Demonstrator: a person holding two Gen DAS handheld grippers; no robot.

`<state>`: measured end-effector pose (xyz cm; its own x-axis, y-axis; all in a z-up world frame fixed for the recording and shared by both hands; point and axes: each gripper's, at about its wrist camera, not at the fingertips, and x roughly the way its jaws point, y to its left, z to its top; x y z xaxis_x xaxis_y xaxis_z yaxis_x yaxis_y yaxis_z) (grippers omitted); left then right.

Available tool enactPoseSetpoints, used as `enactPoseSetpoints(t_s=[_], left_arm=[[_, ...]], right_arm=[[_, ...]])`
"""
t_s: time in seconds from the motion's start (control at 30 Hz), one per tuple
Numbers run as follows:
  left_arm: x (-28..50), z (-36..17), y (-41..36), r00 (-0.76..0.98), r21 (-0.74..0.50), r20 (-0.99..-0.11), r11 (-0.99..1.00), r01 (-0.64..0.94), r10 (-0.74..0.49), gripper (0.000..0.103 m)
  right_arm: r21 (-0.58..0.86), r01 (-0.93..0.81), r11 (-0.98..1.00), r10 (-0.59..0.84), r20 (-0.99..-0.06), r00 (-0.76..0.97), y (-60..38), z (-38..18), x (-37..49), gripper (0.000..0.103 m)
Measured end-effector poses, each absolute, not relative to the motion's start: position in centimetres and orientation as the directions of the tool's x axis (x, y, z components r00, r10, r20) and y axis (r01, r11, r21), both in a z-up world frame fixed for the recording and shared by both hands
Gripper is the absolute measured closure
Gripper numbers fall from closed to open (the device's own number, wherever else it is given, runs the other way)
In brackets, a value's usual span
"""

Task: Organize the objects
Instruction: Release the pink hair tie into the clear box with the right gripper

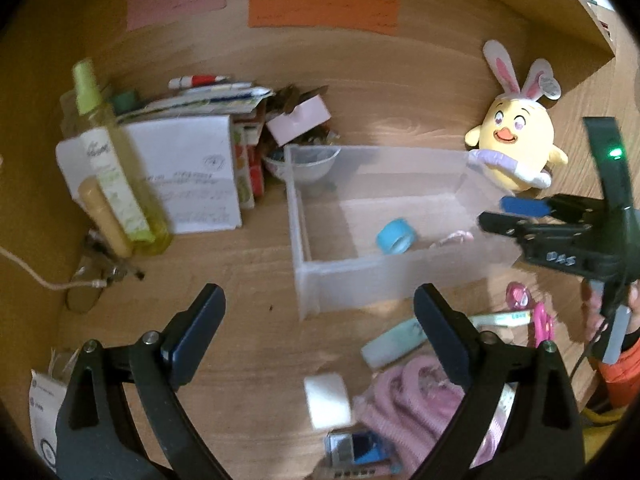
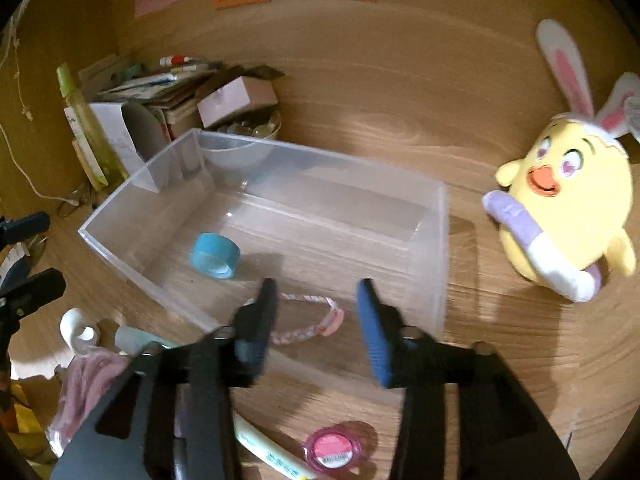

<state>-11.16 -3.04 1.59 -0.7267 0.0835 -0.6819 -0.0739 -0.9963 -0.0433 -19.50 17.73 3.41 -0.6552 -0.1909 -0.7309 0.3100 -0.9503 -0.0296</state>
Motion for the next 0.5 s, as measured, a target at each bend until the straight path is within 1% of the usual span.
enactPoseSetpoints(t_s=[0.03,0.17,0.33,0.43,0.5], left_arm=[[-10.9,1.4,-3.3,-0.723,-0.046,-0.686,-0.997,-0.069,0.082,0.007],[-9.9,0.7,-4.0,-0.707,-0.057,-0.703,-0.997,-0.049,0.075,0.007],[-9.1,-0.7,-4.3,-0.679,-0.072,-0.73,-0.997,-0.035,0.076,0.007],[-8.8,-1.4,-4.2,-0.666,-0.09,-0.741,-0.995,-0.031,0.088,0.007],[-8.6,-2.0,-4.3,-0.656,-0.112,-0.747,-0.993,-0.029,0.103,0.007]], right_arm=[[-0.028,0.309,-0.951,-0.193,-0.726,-0.66,17.9,3.6,-19.1,0.053],[-0.037,0.305,-0.952,-0.191,-0.707,-0.681,18.7,4.6,-17.2,0.049],[-0.037,0.311,-0.95,-0.207,-0.672,-0.711,20.0,5.8,-13.9,0.035],[-0.046,0.303,-0.952,-0.198,-0.662,-0.723,20.7,5.8,-12.0,0.032],[-0.042,0.299,-0.953,-0.195,-0.67,-0.716,21.3,5.4,-10.9,0.031]])
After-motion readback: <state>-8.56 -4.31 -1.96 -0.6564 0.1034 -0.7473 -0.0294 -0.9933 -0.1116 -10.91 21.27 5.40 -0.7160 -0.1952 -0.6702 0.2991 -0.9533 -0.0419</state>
